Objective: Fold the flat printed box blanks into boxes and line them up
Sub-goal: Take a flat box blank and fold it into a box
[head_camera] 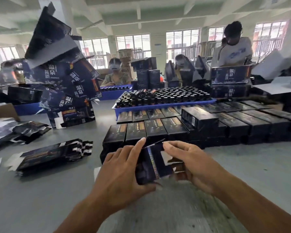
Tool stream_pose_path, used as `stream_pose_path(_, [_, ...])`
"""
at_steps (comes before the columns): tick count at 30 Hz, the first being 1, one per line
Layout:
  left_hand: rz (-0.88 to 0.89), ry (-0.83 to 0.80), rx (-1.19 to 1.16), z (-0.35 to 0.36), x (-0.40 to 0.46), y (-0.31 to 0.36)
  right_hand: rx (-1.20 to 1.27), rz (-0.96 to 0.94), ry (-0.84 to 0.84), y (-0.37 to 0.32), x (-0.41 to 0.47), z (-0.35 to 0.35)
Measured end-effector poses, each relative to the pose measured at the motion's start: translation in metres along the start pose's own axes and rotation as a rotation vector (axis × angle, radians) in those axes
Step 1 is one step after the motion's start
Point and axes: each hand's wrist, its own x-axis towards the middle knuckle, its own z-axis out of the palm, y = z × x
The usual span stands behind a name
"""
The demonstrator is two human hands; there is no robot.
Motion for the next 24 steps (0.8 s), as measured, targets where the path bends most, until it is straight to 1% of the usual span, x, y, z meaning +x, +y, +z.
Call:
stream_pose_path(3, [0.006, 0.005, 0.013, -0.011, -0.001, -0.006, -0.063, -0.065, 0.024, 0.001, -0.003, 0.002])
stream_pose_path(7, [0.08, 0.14, 0.085, -0.017, -0.004, -0.002, -0.271, -0.241, 0.131, 0.001, -0.007, 0.01])
stream_pose_path(10, [0.1, 0.176, 0.084, -0.019, -0.005, 0.001, -0.424, -0.334, 0.15, 0.0, -0.009, 0.014])
stream_pose_path(12, [0.133, 0.165, 0.056, -0.017, -0.006, -0.002, -0.438, -0.35, 0.096, 0.0, -0.011, 0.016])
stream_pose_path(15, [0.178, 0.164, 0.102, -0.016, -0.006, -0.006, -0.451, -0.337, 0.036, 0.001, -0.013, 0.016])
stream_pose_path(19, [0.212, 0.193, 0.15, -0.015, -0.006, -0.005, -0.453, -0.374, 0.046, 0.001, -0.013, 0.015])
stream_pose_path(24, [0.196, 0.181, 0.072, -0.015, -0.007, -0.003, -0.44, -0.385, 0.079, 0.0, -0.013, 0.015])
